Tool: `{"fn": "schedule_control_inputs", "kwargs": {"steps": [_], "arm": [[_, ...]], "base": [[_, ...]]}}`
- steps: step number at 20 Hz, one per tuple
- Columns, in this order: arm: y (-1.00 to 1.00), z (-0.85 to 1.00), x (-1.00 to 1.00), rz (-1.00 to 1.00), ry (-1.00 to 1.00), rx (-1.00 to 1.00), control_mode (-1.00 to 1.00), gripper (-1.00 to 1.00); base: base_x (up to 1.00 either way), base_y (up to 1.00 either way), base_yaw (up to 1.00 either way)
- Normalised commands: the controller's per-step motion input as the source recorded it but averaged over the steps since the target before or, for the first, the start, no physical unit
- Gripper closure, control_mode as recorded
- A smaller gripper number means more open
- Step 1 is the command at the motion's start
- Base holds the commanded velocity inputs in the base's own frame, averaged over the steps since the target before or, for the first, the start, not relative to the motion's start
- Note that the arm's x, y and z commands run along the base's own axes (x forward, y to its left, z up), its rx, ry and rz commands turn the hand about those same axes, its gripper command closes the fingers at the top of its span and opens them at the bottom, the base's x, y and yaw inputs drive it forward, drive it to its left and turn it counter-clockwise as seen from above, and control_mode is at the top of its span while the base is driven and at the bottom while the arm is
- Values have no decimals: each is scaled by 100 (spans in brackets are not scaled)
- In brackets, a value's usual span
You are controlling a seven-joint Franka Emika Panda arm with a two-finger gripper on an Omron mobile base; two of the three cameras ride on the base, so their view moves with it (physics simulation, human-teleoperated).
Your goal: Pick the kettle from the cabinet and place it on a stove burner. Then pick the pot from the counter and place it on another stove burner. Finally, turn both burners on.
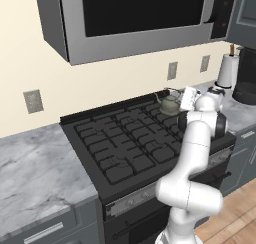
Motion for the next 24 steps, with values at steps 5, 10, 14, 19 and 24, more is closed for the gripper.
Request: {"fn": "schedule_control_inputs", "kwargs": {"steps": [5, 10, 14, 19, 24], "arm": [[-1, 0, -13, 0, 0, 0, -100, -100], [0, 22, -21, 0, -2, -1, -100, -100], [0, 41, -29, 0, -4, -5, -100, -100], [0, 33, -30, 0, -3, -5, -100, -100], [0, 35, -33, 0, -4, -5, -100, -100]], "base": [[0, 0, 0], [0, 0, 0], [0, 0, 0], [0, 0, 0], [0, 0, 0]]}}
